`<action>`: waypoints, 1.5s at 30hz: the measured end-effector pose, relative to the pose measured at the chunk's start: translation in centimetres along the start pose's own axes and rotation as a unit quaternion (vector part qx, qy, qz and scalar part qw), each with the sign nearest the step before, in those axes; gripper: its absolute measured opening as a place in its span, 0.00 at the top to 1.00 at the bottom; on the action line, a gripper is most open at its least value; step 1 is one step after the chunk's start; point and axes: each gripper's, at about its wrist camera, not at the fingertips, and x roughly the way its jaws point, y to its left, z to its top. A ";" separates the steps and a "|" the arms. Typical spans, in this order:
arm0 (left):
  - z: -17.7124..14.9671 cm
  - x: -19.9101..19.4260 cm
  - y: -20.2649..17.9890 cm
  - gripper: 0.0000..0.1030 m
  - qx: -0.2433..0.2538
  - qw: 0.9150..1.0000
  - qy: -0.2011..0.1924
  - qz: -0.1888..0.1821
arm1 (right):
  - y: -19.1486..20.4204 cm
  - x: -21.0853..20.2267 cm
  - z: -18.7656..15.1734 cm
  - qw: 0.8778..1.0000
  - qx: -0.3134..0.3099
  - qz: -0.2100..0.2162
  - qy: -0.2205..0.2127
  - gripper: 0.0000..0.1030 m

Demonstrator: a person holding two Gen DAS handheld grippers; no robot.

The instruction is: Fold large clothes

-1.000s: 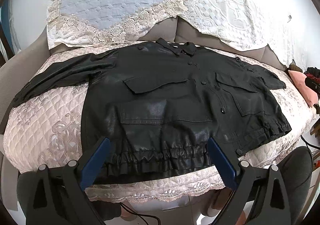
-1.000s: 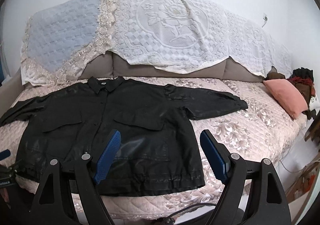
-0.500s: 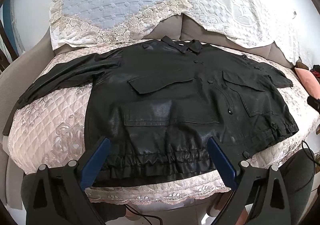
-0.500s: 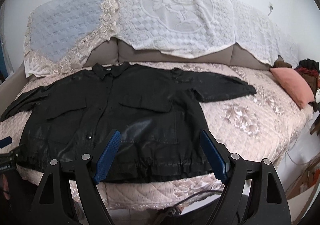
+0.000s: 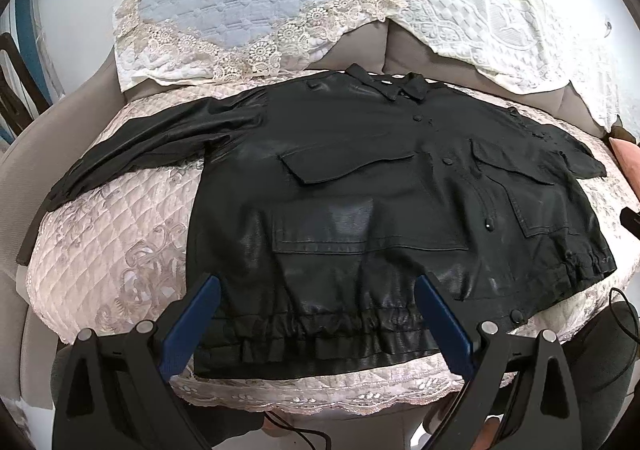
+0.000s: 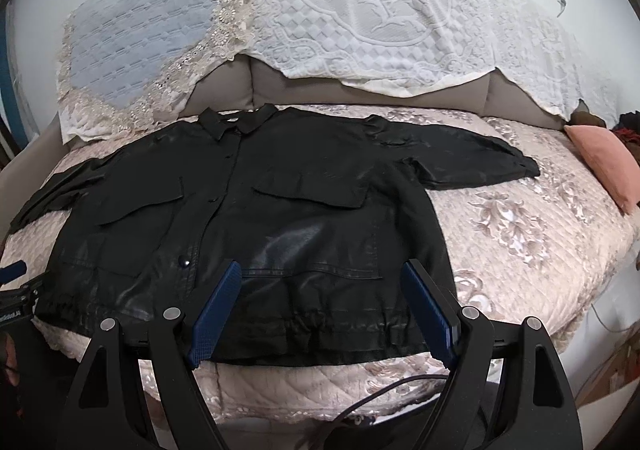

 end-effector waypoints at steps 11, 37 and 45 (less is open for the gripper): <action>0.6 1.0 1.6 0.05 -0.023 1.000 0.005 0.008 | 0.9 1.3 0.3 0.999 -0.016 0.019 0.021 0.20; 4.1 4.7 15.4 0.05 -0.151 0.986 -0.008 0.065 | 5.5 4.1 2.3 0.996 -0.068 0.044 0.038 0.20; 6.0 8.8 27.3 0.05 -0.265 0.958 -0.004 0.108 | 9.7 6.6 3.9 0.992 -0.100 0.071 0.042 0.20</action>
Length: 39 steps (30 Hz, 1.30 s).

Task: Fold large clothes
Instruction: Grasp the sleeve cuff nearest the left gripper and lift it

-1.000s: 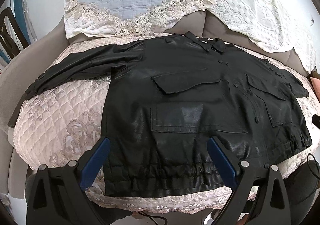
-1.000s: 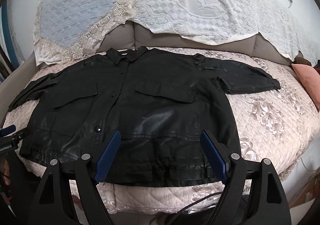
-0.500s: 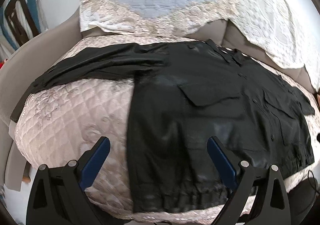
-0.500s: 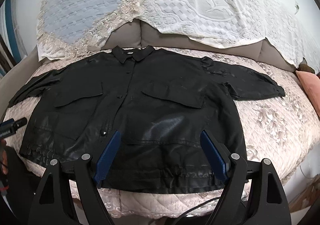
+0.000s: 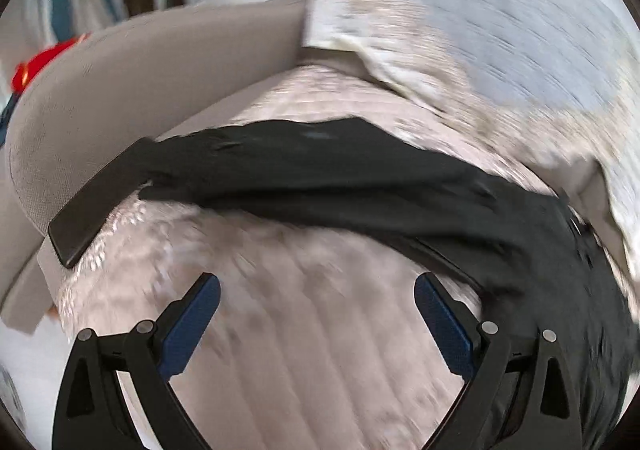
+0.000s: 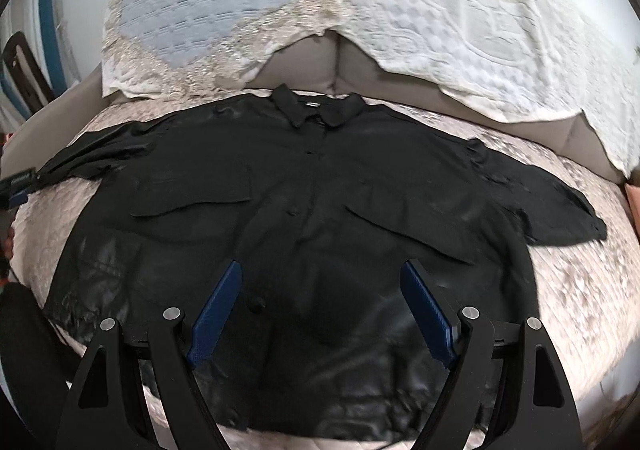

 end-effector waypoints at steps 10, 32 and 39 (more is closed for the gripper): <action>3.8 6.4 5.4 0.05 -0.124 0.991 0.013 0.047 | 1.5 2.9 0.8 1.000 -0.013 0.003 0.026 0.20; 8.3 -7.3 -14.7 0.86 0.087 0.981 -0.117 -0.126 | -3.9 3.1 0.6 0.999 0.035 0.003 0.002 0.20; 1.8 -5.8 -30.9 0.86 0.203 0.951 -0.037 -0.229 | -6.6 2.6 -0.5 0.998 0.067 -0.001 0.001 0.20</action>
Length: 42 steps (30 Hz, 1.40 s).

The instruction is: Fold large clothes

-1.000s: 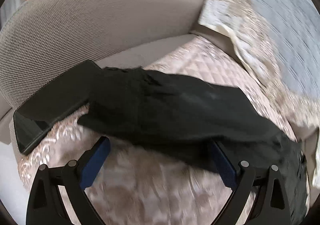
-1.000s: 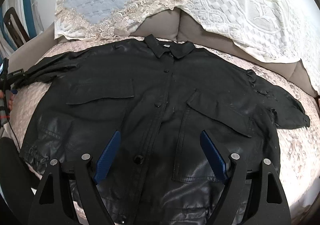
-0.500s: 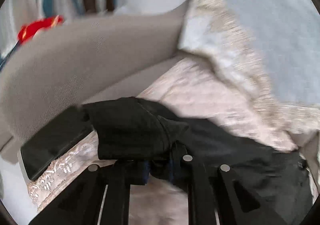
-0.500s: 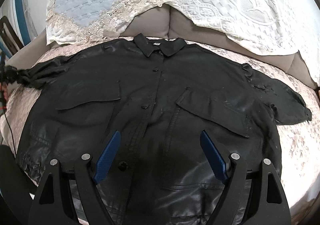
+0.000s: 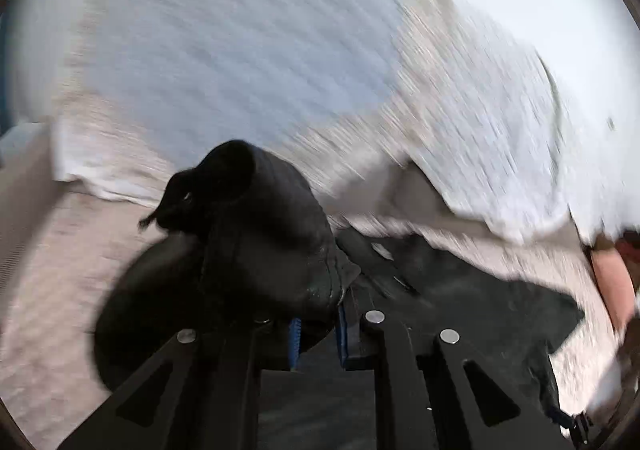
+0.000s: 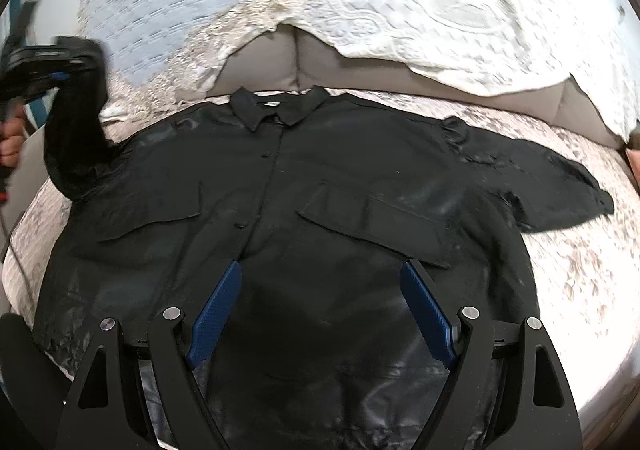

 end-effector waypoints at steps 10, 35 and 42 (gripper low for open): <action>-4.6 3.1 -4.6 0.49 0.005 0.988 0.098 -0.120 | -3.4 -0.4 -0.8 1.000 0.028 -0.007 0.004 0.20; -8.1 -1.6 4.4 0.34 0.014 0.997 0.074 0.037 | -9.9 -3.3 1.8 0.994 0.100 0.000 -0.040 0.20; -8.5 -4.2 -0.2 0.33 0.051 0.998 0.048 0.010 | -20.1 -3.2 1.2 0.975 0.217 -0.005 -0.053 0.20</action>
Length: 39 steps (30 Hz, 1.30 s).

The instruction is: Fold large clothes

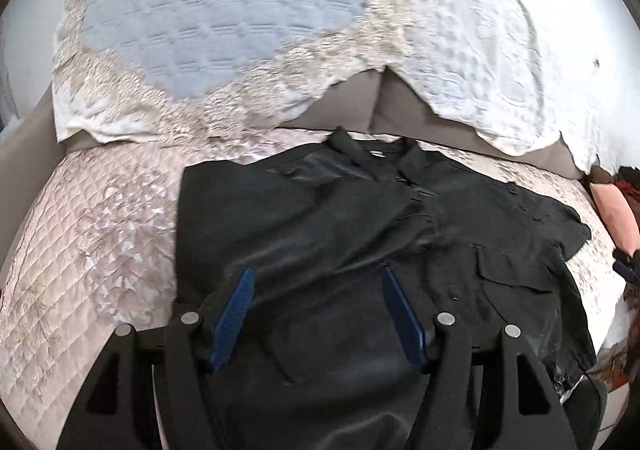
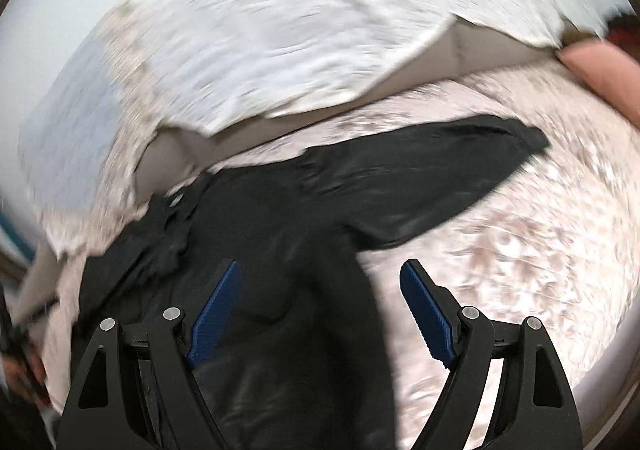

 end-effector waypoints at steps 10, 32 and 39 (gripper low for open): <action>-0.2 2.8 -3.7 0.33 0.014 1.000 0.013 0.004 | -17.6 5.3 2.8 0.982 0.188 -0.028 0.002 0.20; -0.2 4.0 -2.7 0.33 -0.040 0.997 0.016 0.069 | -27.4 13.7 10.2 0.973 0.214 -0.017 -0.083 0.88; -0.4 2.2 -1.2 0.33 -0.054 0.997 -0.001 0.063 | -14.7 6.9 11.0 0.985 0.068 0.079 -0.135 0.90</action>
